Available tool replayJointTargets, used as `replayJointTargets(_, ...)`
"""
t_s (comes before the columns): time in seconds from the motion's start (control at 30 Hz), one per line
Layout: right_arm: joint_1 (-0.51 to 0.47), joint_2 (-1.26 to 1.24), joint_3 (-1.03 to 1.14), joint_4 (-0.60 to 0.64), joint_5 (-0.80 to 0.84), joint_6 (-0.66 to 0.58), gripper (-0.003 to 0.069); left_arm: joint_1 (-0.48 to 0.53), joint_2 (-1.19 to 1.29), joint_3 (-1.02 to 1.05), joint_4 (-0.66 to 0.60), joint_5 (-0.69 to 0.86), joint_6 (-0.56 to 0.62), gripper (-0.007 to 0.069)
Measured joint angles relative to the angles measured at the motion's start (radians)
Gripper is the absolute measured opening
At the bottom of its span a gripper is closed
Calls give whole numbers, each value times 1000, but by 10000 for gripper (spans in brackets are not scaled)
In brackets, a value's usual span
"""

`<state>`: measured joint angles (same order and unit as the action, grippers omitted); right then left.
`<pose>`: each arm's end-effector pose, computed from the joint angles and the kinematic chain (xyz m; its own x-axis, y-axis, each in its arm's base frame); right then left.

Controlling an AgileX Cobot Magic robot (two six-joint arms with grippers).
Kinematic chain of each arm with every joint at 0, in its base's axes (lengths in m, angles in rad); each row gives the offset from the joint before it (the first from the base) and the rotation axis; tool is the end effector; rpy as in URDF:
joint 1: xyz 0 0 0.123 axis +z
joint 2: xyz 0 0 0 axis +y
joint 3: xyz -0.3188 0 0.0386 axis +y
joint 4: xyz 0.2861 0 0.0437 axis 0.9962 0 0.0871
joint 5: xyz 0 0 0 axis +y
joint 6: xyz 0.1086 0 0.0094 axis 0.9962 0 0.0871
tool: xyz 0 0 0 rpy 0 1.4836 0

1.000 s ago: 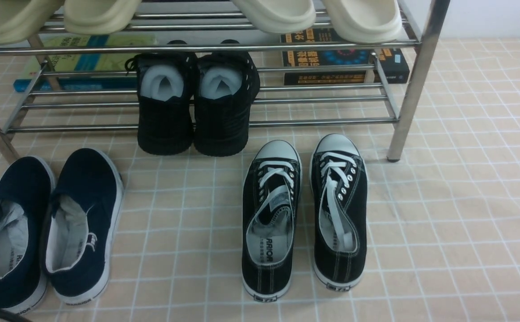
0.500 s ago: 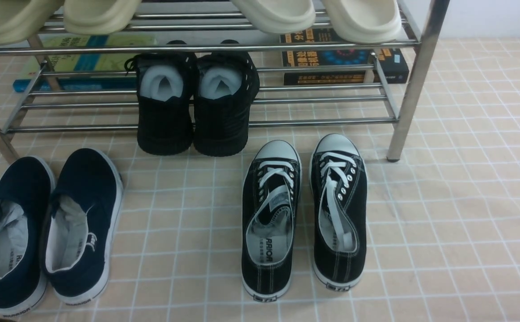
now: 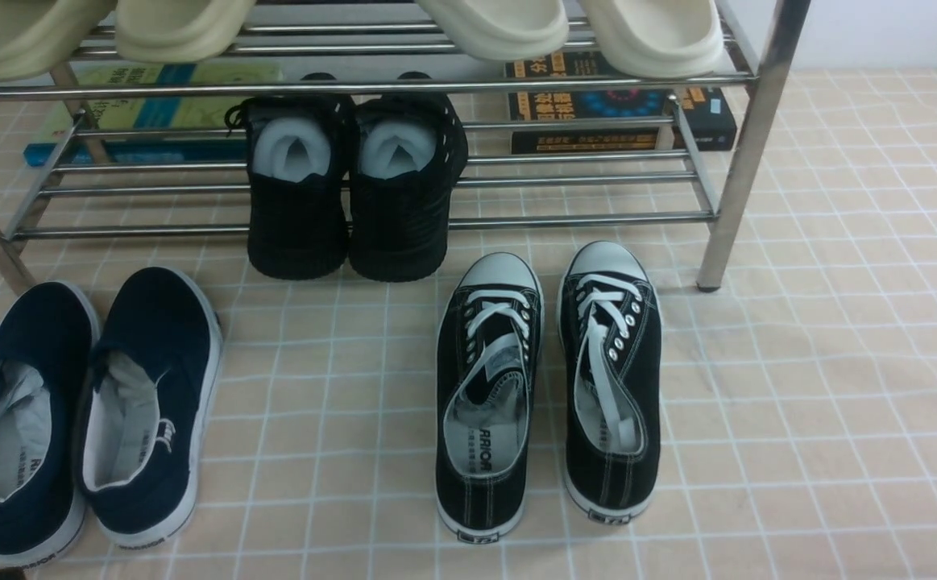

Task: Take the shoes off the shelf from the light coffee tablecloth by hand.

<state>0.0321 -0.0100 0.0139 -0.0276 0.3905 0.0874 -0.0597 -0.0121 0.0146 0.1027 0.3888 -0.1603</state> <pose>0.0710 0.0011 0.1680 -0.3029 0.0521 -0.9516 -0.0034 0.9984 0.0558 0.0710 0.0000 0.1682 -0.2980 -0.0474 -0.9534 0.0032 0.9987 -0.0507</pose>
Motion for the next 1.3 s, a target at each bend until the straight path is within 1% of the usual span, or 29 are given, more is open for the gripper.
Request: replayJointTargets(1.3,0,0,0,0,0,0,238,0,0,0,3,0,0,71)
